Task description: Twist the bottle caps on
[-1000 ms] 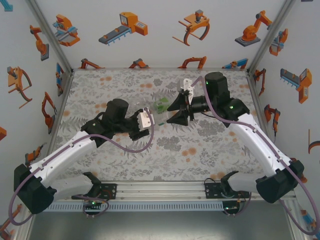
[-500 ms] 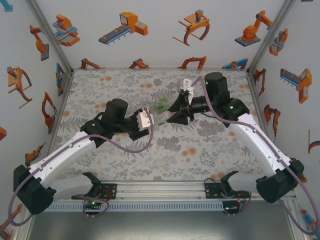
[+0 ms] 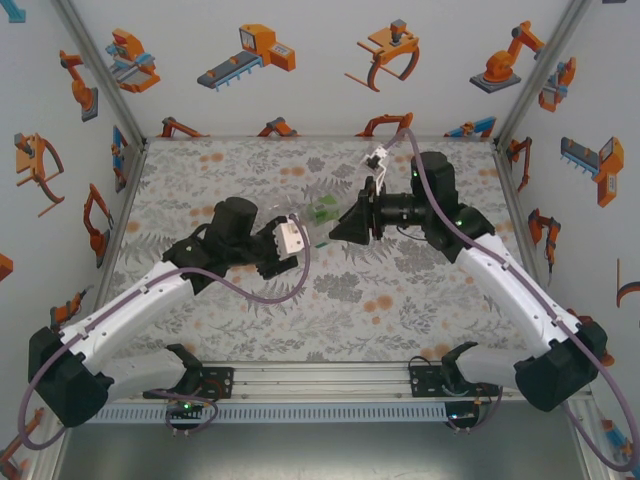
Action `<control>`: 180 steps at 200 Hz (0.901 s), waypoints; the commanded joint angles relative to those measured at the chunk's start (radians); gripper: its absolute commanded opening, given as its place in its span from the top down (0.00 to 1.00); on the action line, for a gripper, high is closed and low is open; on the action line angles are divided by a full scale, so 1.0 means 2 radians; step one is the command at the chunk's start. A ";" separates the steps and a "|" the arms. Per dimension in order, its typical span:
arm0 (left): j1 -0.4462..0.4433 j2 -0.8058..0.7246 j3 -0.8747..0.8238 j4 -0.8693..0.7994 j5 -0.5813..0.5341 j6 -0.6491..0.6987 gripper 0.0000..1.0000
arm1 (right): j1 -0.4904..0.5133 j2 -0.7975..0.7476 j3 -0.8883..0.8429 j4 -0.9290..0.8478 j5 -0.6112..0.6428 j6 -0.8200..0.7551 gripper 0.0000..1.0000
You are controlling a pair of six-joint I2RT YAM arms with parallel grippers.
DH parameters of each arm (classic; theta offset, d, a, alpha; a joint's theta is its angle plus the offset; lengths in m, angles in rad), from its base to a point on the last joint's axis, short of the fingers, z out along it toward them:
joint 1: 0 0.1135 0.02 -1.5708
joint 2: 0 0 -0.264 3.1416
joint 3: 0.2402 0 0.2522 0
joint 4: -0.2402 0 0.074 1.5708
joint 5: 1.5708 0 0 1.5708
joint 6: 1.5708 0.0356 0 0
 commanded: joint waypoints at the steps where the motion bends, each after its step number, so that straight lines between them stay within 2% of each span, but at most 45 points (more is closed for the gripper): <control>1: -0.004 0.004 0.011 0.066 -0.009 -0.002 1.00 | 0.004 -0.014 -0.025 0.017 0.089 0.238 1.00; 24: -0.004 0.007 0.000 0.086 -0.017 -0.006 1.00 | 0.004 -0.013 -0.032 -0.007 0.114 0.386 1.00; 45: -0.003 0.013 -0.001 0.094 -0.010 -0.007 1.00 | 0.004 0.001 -0.031 -0.042 0.099 0.500 1.00; 66: -0.004 0.017 0.002 0.092 -0.003 -0.007 1.00 | 0.004 0.006 -0.027 -0.107 0.095 0.545 1.00; 91: -0.004 0.018 0.003 0.087 0.002 0.000 1.00 | 0.004 -0.002 -0.044 -0.095 0.104 0.586 1.00; 110: -0.004 0.017 0.004 0.082 0.003 0.002 1.00 | 0.004 0.001 -0.036 -0.094 0.111 0.578 1.00; 127: -0.004 0.016 0.004 0.083 0.010 0.002 1.00 | 0.003 0.005 -0.022 -0.095 0.120 0.543 0.90; 143: -0.003 0.017 0.005 0.079 0.019 0.001 1.00 | -0.001 0.011 -0.003 -0.099 0.120 0.488 0.77; 180: -0.004 0.014 0.008 0.067 0.032 -0.001 1.00 | -0.015 0.013 0.048 -0.141 0.104 0.341 0.35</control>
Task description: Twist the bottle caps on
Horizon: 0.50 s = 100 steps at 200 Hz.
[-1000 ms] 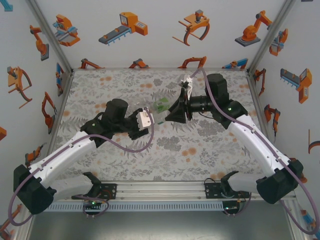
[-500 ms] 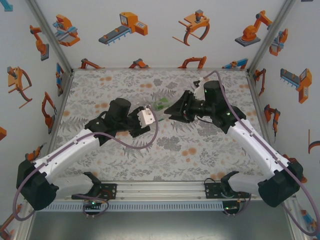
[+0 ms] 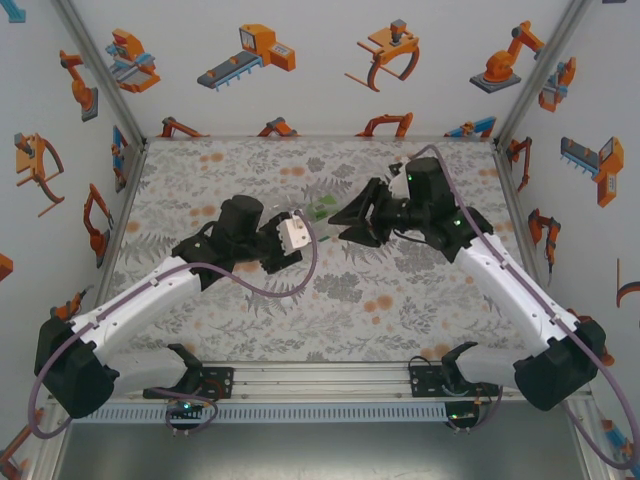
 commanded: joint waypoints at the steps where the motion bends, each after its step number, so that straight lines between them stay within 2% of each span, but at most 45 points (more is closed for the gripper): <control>1: -0.004 -0.011 0.012 0.028 0.048 0.000 1.00 | -0.011 0.005 0.039 -0.054 -0.005 -0.103 0.34; 34: -0.004 -0.017 0.013 0.013 0.048 0.000 1.00 | -0.023 -0.010 0.056 -0.064 -0.020 -0.240 0.32; 78: -0.004 -0.023 0.013 0.001 0.074 -0.006 1.00 | -0.023 -0.033 0.055 0.005 -0.076 -0.440 0.34; 100: -0.004 -0.023 0.015 -0.002 0.084 -0.010 1.00 | -0.023 -0.039 0.042 0.045 -0.127 -0.521 0.35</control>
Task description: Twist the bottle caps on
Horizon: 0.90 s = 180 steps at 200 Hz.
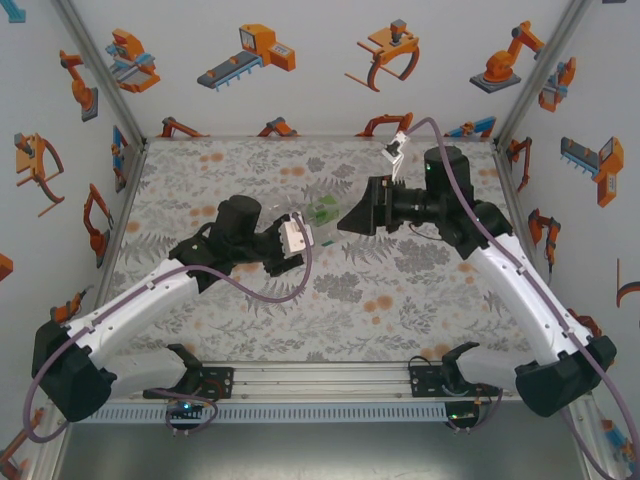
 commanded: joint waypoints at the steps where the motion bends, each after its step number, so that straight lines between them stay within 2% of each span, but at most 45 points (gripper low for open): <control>1: 0.000 -0.011 0.015 -0.007 0.031 -0.008 1.00 | -0.001 -0.017 -0.002 0.060 -0.069 -0.150 0.36; 21: 0.000 -0.013 0.016 -0.009 0.036 -0.009 1.00 | 0.000 -0.017 -0.018 0.099 -0.119 -0.193 0.38; 50: 0.000 -0.015 0.015 -0.014 0.031 -0.008 1.00 | -0.001 -0.012 -0.023 0.111 -0.140 -0.217 0.40; 180: -0.001 -0.013 0.017 -0.013 0.017 -0.013 1.00 | 0.002 0.003 -0.049 0.109 -0.130 -0.234 0.44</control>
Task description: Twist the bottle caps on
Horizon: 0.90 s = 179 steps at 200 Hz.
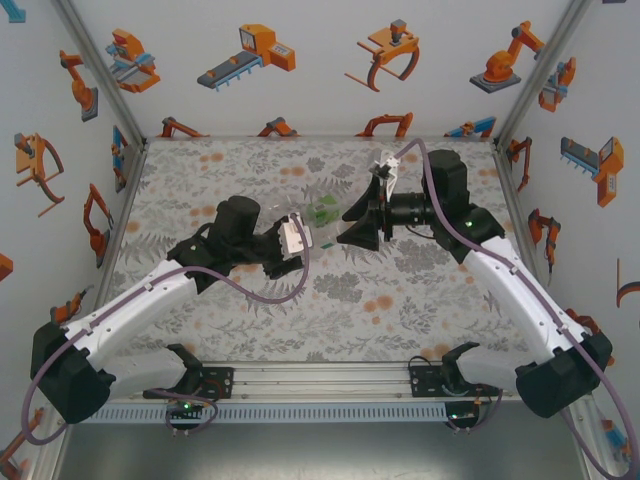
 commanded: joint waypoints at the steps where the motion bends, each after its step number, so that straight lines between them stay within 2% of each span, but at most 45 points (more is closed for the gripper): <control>1: -0.001 -0.008 0.016 -0.003 0.004 -0.007 1.00 | 0.002 0.002 -0.003 0.021 -0.002 -0.010 0.44; 69: 0.000 -0.008 0.017 -0.013 0.002 -0.002 1.00 | 0.006 0.007 -0.004 0.042 -0.013 0.007 0.45; 87: 0.000 -0.009 0.017 -0.015 -0.002 -0.001 1.00 | 0.007 0.008 -0.004 0.041 -0.007 0.007 0.51; 138: 0.000 -0.010 0.017 -0.012 -0.009 -0.004 1.00 | 0.008 0.010 -0.005 0.032 -0.005 0.012 0.59; 153: 0.000 -0.010 0.018 -0.009 -0.014 -0.005 1.00 | 0.009 0.011 -0.004 0.032 -0.003 0.020 0.65; 165: -0.001 -0.010 0.017 -0.007 -0.016 -0.007 1.00 | 0.010 0.012 -0.005 0.034 -0.002 0.032 0.63; 179: 0.000 -0.010 0.017 -0.005 -0.019 -0.007 1.00 | 0.014 0.012 -0.006 0.034 0.003 0.041 0.52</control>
